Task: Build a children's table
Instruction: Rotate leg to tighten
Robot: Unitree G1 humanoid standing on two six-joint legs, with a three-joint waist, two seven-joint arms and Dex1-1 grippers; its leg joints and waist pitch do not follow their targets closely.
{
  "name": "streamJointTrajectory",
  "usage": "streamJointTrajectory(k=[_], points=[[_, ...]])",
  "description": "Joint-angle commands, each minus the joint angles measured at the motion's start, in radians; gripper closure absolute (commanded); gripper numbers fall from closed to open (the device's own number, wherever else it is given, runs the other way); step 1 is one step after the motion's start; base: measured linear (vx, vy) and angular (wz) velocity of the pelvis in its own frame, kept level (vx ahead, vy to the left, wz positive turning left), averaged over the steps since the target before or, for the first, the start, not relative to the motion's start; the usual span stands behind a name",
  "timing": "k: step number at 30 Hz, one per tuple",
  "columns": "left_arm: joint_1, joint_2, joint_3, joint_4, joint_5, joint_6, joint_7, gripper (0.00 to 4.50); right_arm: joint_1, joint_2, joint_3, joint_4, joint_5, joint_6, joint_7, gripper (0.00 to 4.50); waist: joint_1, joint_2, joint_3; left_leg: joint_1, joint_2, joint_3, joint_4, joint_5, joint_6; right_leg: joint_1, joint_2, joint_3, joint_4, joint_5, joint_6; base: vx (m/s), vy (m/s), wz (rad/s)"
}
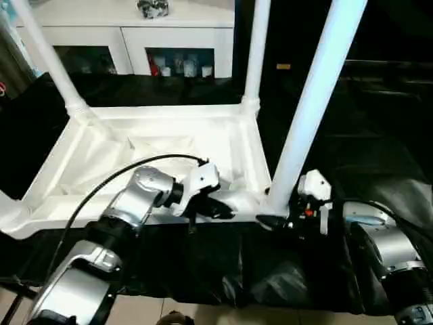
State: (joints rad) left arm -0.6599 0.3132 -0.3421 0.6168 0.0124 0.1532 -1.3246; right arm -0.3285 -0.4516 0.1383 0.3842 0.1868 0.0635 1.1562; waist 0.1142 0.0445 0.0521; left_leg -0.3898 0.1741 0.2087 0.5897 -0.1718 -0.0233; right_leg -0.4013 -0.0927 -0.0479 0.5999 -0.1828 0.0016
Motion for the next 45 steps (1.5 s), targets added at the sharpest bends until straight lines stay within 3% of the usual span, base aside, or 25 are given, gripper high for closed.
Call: streamJointTrajectory(k=[1, 9, 17, 19, 21, 23, 27, 31, 35, 39, 41, 45], points=[[-0.004, 0.001, -0.007, -0.035, -0.018, 0.009, -0.012, 4.50, 0.010, -0.003, 0.034, -0.021, -0.004, 0.014, 0.031, 1.21, 0.001, -0.015, -0.067, 0.025, 0.064, -0.031, -0.072, -0.234, 0.060, 0.038, -0.063, 0.035, -0.066, -0.189, -0.255, 0.000, 0.000, 0.00], [-0.001, 0.007, -0.011, -0.051, -0.018, 0.026, -0.025, 4.50, 0.013, -0.004, 0.060, -0.021, -0.024, 0.009, 0.037, 1.81, 0.001, -0.016, -0.065, 0.024, 0.062, -0.031, -0.072, -0.240, 0.058, 0.039, -0.065, 0.035, -0.070, -0.218, -0.250, 0.000, 0.000, 0.00], [-0.003, -0.023, -0.007, -0.031, 0.001, 0.038, 0.039, 4.50, 0.015, 0.041, 0.035, 0.003, -0.004, 0.019, -0.027, 1.88, 0.002, -0.016, -0.066, 0.023, 0.061, -0.031, -0.069, -0.229, 0.062, 0.040, -0.065, 0.034, -0.068, -0.199, -0.255, 0.000, 0.000, 0.00], [-0.031, -0.077, 0.011, 0.015, 0.022, 0.054, 0.162, 4.50, -0.026, 0.105, -0.023, 0.098, -0.031, 0.016, -0.224, 1.88, -0.006, -0.014, -0.061, 0.025, 0.060, -0.031, -0.073, -0.260, 0.044, 0.033, -0.065, 0.035, -0.074, -0.247, -0.252, 0.000, 0.000, 0.00], [-0.049, -0.108, 0.022, 0.041, 0.031, 0.065, 0.227, 4.50, -0.048, 0.134, -0.050, 0.142, -0.040, 0.016, -0.314, 1.88, -0.013, -0.018, -0.058, 0.031, 0.056, -0.037, -0.079, -0.320, 0.004, 0.035, -0.068, 0.033, -0.086, -0.372, -0.217, 0.000, 0.000, 0.00], [-0.068, -0.141, 0.035, 0.067, 0.038, 0.078, 0.298, 4.50, -0.069, 0.158, -0.071, 0.178, -0.046, 0.020, -0.395, 1.88, -0.019, -0.018, -0.057, 0.034, 0.055, -0.040, -0.080, -0.341, -0.006, 0.032, -0.069, 0.033, -0.093, -0.414, -0.196, 0.000, 0.000, 0.00], [-0.127, -0.265, 0.080, 0.154, 0.045, 0.137, 0.528, 4.50, -0.121, 0.248, -0.124, 0.234, -0.056, 0.068, -0.614, 1.88, -0.028, -0.015, -0.060, 0.034, 0.051, -0.037, -0.079, -0.329, -0.008, 0.030, -0.064, 0.034, -0.094, -0.360, -0.204, 0.000, 0.000, 0.00], [-0.138, -0.307, 0.087, 0.178, 0.051, 0.137, 0.599, 4.50, -0.138, 0.294, -0.130, 0.249, -0.064, 0.066, -0.671, 1.88, -0.023, -0.014, -0.064, 0.027, 0.051, -0.037, -0.078, -0.296, 0.011, 0.038, -0.064, 0.033, -0.091, -0.302, -0.202, 0.000, 0.000, 0.00], [-0.127, -0.308, 0.076, 0.163, 0.057, 0.124, 0.581, 4.50, -0.141, 0.310, -0.129, 0.248, -0.066, 0.045, -0.675, 1.88, -0.022, -0.014, -0.067, 0.024, 0.050, -0.035, -0.075, -0.261, 0.040, 0.041, -0.064, 0.032, -0.085, -0.234, -0.215, 0.000, 0.000, 0.00], [-0.112, -0.289, 0.057, 0.140, 0.057, 0.094, 0.516, 4.50, -0.136, 0.303, -0.130, 0.235, -0.054, 0.018, -0.642, 1.88, -0.023, -0.013, -0.065, 0.023, 0.051, -0.036, -0.077, -0.273, 0.041, 0.041, -0.064, 0.031, -0.086, -0.253, -0.216, 0.000, 0.000, 0.00], [-0.101, -0.268, 0.042, 0.124, 0.054, 0.069, 0.461, 4.50, -0.130, 0.290, -0.140, 0.214, -0.031, 0.023, -0.593, 1.33, -0.023, -0.011, -0.066, 0.023, 0.052, -0.036, -0.077, -0.272, 0.043, 0.041, -0.065, 0.032, -0.086, -0.248, -0.216, 0.000, 0.000, 0.00], [-0.086, -0.242, 0.030, 0.100, 0.049, 0.064, 0.405, 4.50, -0.117, 0.263, -0.137, 0.187, -0.012, 0.039, -0.523, 1.00, -0.025, -0.012, -0.069, 0.020, 0.054, -0.037, -0.075, -0.242, 0.058, 0.047, -0.063, 0.031, -0.076, -0.175, -0.232, 0.000, 0.000, 0.00]])
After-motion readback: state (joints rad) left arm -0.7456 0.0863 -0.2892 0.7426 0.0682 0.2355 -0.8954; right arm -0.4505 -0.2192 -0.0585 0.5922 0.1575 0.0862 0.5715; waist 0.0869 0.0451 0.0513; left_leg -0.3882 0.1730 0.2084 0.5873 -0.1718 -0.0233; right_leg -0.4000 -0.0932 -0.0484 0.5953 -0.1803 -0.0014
